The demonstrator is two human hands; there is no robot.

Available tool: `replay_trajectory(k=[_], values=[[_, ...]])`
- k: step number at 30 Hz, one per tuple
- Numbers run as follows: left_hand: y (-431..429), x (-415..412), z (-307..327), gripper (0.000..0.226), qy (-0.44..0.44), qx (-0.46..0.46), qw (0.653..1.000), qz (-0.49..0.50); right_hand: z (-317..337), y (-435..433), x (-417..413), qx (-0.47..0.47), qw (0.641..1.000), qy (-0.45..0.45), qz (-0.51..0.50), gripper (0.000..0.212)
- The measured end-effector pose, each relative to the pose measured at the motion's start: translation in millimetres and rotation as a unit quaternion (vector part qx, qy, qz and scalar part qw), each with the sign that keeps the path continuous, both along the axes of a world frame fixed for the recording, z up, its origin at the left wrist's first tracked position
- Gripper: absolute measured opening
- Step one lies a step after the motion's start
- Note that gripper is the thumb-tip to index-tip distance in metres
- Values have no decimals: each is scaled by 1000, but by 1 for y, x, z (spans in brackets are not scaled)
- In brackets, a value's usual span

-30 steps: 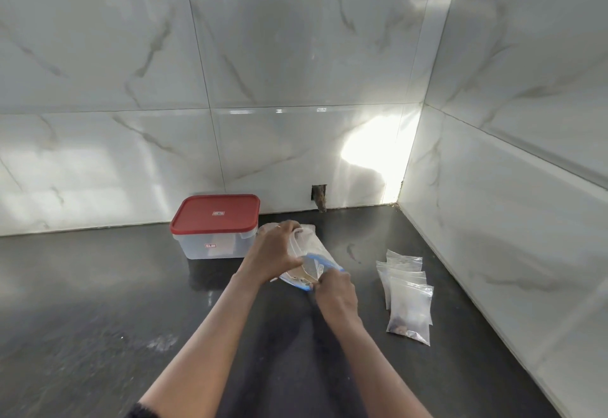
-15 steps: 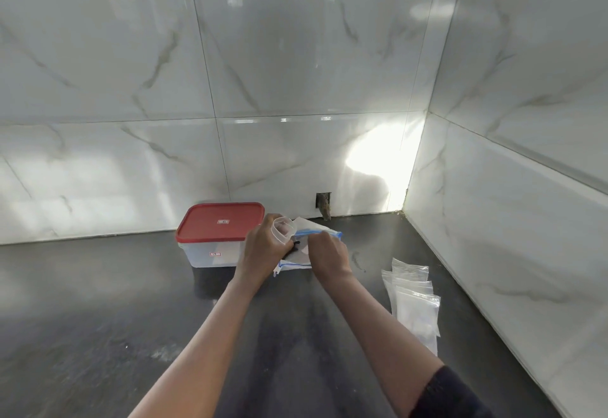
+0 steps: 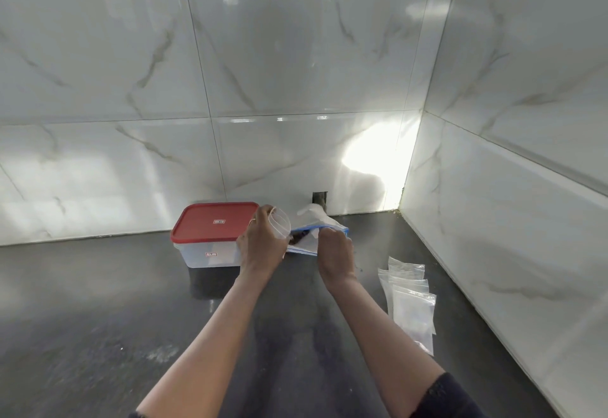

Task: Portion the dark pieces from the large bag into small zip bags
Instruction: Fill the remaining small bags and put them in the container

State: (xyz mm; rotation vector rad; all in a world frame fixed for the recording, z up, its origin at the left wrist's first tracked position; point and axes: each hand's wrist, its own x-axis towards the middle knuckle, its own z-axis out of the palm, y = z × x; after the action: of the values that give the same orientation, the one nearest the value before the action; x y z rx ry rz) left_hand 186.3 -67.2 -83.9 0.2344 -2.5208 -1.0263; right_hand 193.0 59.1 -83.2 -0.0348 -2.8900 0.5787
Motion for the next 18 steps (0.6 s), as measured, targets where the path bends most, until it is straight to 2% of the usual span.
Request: replay_trajectory(k=[6,10,14,18], values=[[-2,0,-2,43,-16,18,1000,-7,-16,-8,0,-21,999,-26,-7,23],[-4,-2,1,50,-30,18,999,-23,-21,-18,2,-9,996,-41,74,27],[5,-2,16,47,-7,-35,997,-61,-9,-25,-1,-17,990,-73,116,29],[11,-2,24,47,12,-109,989,-99,-1,-22,-8,-56,993,-75,73,29]])
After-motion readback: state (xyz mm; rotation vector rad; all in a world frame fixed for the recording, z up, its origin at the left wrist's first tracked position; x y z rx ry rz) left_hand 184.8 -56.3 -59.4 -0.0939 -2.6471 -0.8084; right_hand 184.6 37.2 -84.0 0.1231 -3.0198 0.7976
